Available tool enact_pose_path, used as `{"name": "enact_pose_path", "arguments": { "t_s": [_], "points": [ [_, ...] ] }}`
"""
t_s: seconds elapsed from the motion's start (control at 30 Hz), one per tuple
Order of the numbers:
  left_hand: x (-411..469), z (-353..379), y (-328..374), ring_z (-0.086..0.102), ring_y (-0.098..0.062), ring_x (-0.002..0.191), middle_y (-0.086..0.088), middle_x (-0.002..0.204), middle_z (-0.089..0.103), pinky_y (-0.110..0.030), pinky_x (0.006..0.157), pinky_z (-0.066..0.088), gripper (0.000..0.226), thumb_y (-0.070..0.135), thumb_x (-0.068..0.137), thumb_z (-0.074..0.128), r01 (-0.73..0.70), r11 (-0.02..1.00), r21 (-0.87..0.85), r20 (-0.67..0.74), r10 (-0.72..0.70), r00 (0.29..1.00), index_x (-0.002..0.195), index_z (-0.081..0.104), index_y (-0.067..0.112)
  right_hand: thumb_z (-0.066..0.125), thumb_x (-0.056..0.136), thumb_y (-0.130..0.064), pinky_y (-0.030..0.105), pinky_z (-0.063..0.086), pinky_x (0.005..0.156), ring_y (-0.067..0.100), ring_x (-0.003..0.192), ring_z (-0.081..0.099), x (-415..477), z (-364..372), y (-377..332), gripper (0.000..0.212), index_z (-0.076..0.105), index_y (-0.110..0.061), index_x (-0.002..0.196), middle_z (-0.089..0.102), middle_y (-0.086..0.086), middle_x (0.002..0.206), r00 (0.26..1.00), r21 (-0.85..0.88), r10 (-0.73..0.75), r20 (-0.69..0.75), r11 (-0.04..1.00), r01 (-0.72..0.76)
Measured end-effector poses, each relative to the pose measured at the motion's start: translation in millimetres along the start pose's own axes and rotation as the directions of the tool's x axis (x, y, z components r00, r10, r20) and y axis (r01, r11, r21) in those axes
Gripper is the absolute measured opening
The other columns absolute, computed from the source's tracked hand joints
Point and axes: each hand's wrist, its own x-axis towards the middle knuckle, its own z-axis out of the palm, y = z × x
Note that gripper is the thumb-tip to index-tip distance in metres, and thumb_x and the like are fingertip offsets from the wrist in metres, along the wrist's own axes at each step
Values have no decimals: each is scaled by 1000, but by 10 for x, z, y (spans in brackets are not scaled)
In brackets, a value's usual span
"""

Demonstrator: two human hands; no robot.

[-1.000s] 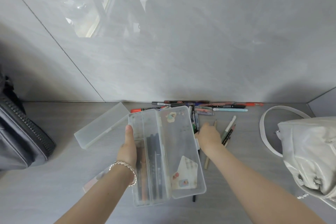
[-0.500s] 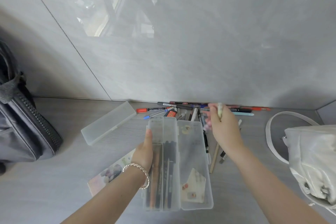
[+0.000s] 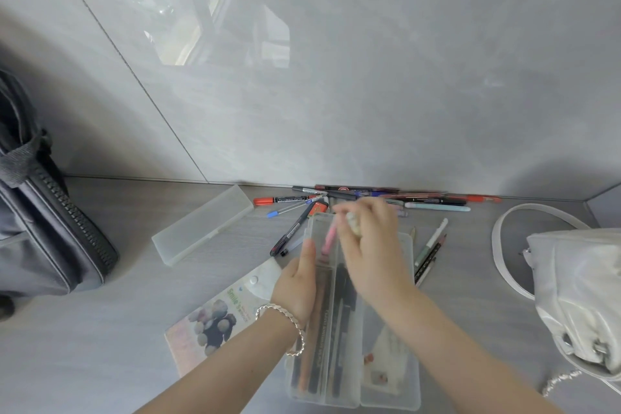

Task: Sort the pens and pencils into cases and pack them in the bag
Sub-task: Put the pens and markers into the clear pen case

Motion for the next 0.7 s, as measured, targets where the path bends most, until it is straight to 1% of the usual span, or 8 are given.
{"name": "enact_pose_path", "arguments": {
  "t_s": [0.07,0.13,0.17,0.23,0.33,0.47,0.57,0.7],
  "points": [
    [5,-14,-4,44,-10,87,11,87,51,-17,70,32,46,52,95,17,-2,1000,4,15,2,1000,99,57,30,46,94,-27,10,33,67,13,79,46,73,-119,20,12,56,-20,94,51,-1,82,983,163,183,1,970,-180],
    [14,-14,-15,41,-10,96,8,101,52,-18,84,27,54,52,95,17,-14,1000,-12,47,15,999,120,58,27,47,94,-29,19,37,62,13,66,45,119,-168,63,11,51,-22,101,53,-1,75,947,302,307,96,897,-322],
    [15,-15,-18,41,-9,96,7,104,50,-18,86,25,56,52,95,18,-10,1000,-22,49,11,999,125,56,24,45,95,-31,21,35,59,10,61,42,126,-165,66,16,51,-23,108,50,-5,71,932,378,329,149,852,-362],
    [22,-7,-26,44,-5,86,12,93,50,-15,80,30,52,52,96,18,-10,1000,-18,51,11,999,115,58,25,35,98,-32,17,29,59,-4,59,36,108,-127,80,25,51,-29,117,42,-20,64,936,462,283,207,816,-349],
    [9,1,-16,40,-1,69,18,72,39,-16,62,29,44,53,95,17,-30,999,25,73,28,997,75,47,30,30,101,-18,10,34,61,-7,53,43,84,-98,20,28,55,-30,105,47,-16,61,962,467,205,180,843,-267],
    [-10,5,-28,38,0,65,14,71,38,-16,58,27,41,54,94,19,-23,999,34,64,21,998,64,35,31,36,99,-13,-2,38,67,-8,68,55,99,-63,-85,25,51,-28,85,64,-6,83,954,512,266,138,805,-299],
    [-18,16,-33,43,-13,84,15,72,39,-22,78,28,41,53,95,19,-48,998,48,57,46,997,64,35,31,39,98,-12,9,49,56,25,69,53,55,14,-118,21,49,-24,84,65,-8,91,942,517,285,178,787,-336],
    [-50,19,-13,44,-7,75,13,72,43,-22,77,28,42,51,96,19,-62,996,58,39,60,997,64,39,31,43,97,-20,30,53,68,19,69,61,14,15,-55,14,55,-25,91,65,-4,89,953,215,227,203,939,-269]
  ]
}}
